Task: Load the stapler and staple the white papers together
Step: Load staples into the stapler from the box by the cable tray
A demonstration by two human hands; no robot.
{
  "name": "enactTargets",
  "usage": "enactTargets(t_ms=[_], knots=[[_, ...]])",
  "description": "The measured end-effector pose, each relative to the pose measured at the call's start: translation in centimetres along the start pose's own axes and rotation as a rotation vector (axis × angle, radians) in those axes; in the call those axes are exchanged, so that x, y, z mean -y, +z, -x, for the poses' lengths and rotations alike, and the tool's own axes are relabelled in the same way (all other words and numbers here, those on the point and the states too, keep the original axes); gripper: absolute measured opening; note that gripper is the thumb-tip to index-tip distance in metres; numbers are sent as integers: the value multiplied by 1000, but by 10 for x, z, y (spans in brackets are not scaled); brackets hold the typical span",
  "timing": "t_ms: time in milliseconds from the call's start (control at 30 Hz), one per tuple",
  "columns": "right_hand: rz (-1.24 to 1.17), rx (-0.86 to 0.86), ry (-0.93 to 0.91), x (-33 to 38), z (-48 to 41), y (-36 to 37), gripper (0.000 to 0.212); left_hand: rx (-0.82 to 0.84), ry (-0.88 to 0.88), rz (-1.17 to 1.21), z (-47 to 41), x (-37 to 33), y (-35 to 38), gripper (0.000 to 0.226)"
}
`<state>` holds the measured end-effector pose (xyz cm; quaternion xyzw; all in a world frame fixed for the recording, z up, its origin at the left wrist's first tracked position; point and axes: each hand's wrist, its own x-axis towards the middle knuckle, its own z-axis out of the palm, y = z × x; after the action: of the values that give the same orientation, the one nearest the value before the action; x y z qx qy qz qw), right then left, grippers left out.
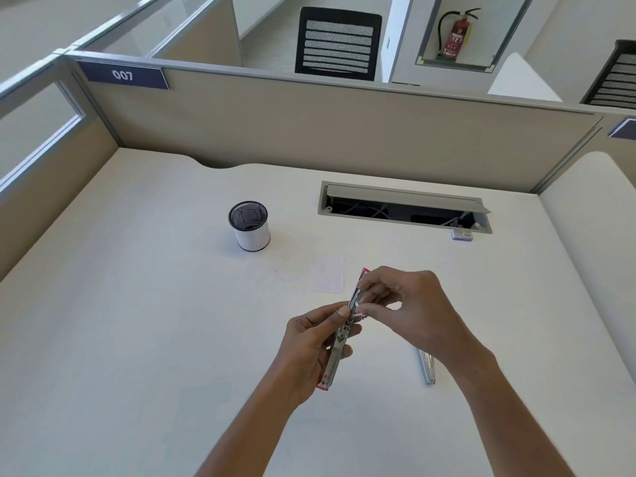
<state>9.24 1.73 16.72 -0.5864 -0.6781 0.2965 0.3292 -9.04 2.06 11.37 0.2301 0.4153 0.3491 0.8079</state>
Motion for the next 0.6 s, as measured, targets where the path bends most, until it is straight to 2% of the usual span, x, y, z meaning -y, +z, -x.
enactTargets(t_ms=[133, 600], knots=[[-100, -24, 58, -2, 1, 1, 21, 14, -19, 17, 0, 1, 1, 26], [-125, 5, 136, -8, 5, 1, 9, 23, -25, -1, 1, 2, 1, 23]])
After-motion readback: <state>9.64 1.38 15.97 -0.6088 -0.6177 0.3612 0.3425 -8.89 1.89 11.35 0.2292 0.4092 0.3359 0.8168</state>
